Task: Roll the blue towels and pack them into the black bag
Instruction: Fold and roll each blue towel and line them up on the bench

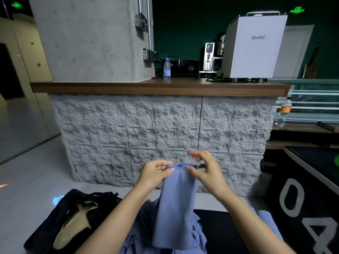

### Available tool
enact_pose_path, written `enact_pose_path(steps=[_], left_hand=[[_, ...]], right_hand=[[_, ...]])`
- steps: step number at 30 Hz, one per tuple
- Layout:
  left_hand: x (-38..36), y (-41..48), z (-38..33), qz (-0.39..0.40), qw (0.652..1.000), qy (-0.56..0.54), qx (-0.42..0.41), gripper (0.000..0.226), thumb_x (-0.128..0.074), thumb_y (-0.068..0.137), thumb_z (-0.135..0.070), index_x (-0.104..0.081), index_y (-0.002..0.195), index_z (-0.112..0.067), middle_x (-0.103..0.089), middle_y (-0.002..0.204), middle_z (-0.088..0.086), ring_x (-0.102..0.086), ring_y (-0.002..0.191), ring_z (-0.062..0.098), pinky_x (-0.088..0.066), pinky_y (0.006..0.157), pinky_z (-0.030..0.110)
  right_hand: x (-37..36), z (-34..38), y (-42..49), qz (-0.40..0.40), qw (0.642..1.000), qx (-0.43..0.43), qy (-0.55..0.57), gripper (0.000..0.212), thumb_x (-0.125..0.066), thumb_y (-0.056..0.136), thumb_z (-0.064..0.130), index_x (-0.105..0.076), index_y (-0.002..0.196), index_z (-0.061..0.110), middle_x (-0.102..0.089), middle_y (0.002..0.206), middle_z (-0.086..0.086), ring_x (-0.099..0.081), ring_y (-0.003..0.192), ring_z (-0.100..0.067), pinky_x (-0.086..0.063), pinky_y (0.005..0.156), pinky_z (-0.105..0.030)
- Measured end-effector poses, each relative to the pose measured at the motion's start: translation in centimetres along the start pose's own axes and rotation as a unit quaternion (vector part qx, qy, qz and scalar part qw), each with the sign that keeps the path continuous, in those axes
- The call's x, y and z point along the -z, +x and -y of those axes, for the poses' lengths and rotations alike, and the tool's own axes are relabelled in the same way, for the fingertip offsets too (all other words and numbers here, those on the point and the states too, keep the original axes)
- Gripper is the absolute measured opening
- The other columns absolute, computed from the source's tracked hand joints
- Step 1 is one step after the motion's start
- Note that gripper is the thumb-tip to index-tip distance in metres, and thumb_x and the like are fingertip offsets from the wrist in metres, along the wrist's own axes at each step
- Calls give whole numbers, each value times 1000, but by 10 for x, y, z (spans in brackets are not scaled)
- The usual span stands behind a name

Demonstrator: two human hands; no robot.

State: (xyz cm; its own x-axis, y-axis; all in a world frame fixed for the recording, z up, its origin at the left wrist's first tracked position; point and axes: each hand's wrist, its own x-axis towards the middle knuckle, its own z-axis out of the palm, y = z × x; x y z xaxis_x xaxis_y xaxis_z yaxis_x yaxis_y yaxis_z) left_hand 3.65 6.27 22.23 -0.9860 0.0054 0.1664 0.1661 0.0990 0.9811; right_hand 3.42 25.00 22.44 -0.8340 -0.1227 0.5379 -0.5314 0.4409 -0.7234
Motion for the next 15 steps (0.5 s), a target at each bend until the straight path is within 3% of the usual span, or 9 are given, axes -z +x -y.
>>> enact_pose_path(steps=[2, 4, 5, 7, 9, 12, 14, 15], left_hand=[[5, 1, -5, 41, 999, 10, -3, 19, -64, 82, 6, -69, 91, -10, -69, 84, -1, -64, 72, -2, -48, 67, 9], [12, 3, -10, 79, 997, 13, 3, 21, -64, 82, 6, -69, 90, -14, -70, 84, -2, -63, 74, 0, -48, 68, 10], [17, 5, -10, 91, 996, 26, 6, 21, -65, 82, 5, -70, 89, -14, -70, 85, -1, -63, 75, 1, -48, 69, 11], [30, 10, -9, 96, 993, 64, 12, 21, -67, 81, 3, -71, 88, -17, -70, 87, -1, -62, 80, 5, -48, 71, 13], [44, 13, -7, 102, 991, 90, 21, 22, -67, 81, 2, -71, 86, -18, -70, 87, -1, -61, 82, 7, -48, 71, 15], [56, 17, -8, 106, 988, 107, 25, 23, -68, 82, -1, -73, 84, -23, -71, 89, -1, -63, 84, 7, -48, 75, 19], [58, 18, -9, 106, 990, 96, 16, 23, -68, 82, -1, -73, 83, -24, -71, 86, -4, -62, 83, 5, -48, 74, 19], [57, 18, -11, 110, 990, 90, 11, 23, -67, 82, 0, -72, 84, -22, -70, 83, -7, -62, 80, 3, -47, 72, 17]], right_hand=[[12, -16, 8, 96, 988, 22, -122, 77, -81, 67, 35, -45, 135, 31, -43, 135, 17, -32, 121, -5, -27, 100, -20], [17, -33, 13, 199, 965, -29, -168, 91, -83, 63, 43, -36, 140, 33, -44, 132, 18, -30, 122, -8, -26, 103, -28], [19, -39, 14, 239, 955, -59, -164, 81, -83, 66, 39, -41, 135, 32, -52, 122, 15, -40, 116, -11, -32, 100, -29], [23, -46, 16, 288, 940, -79, -166, 42, -80, 73, 29, -58, 108, 34, -59, 98, 10, -54, 98, -16, -43, 87, -29], [29, -47, 17, 311, 927, -71, -195, 20, -76, 77, 28, -60, 82, 38, -52, 99, 10, -50, 100, -15, -41, 88, -28], [27, -40, 19, 334, 926, -69, -161, 18, -70, 81, 22, -57, 75, 33, -45, 127, 12, -39, 120, -11, -31, 102, -31], [20, -36, 16, 344, 932, -101, -50, 21, -70, 81, 15, -52, 86, 24, -50, 129, 8, -47, 117, -11, -38, 96, -27], [15, -33, 13, 337, 936, -104, -20, 30, -74, 78, 16, -50, 95, 23, -54, 120, 7, -52, 106, -10, -42, 88, -25]])
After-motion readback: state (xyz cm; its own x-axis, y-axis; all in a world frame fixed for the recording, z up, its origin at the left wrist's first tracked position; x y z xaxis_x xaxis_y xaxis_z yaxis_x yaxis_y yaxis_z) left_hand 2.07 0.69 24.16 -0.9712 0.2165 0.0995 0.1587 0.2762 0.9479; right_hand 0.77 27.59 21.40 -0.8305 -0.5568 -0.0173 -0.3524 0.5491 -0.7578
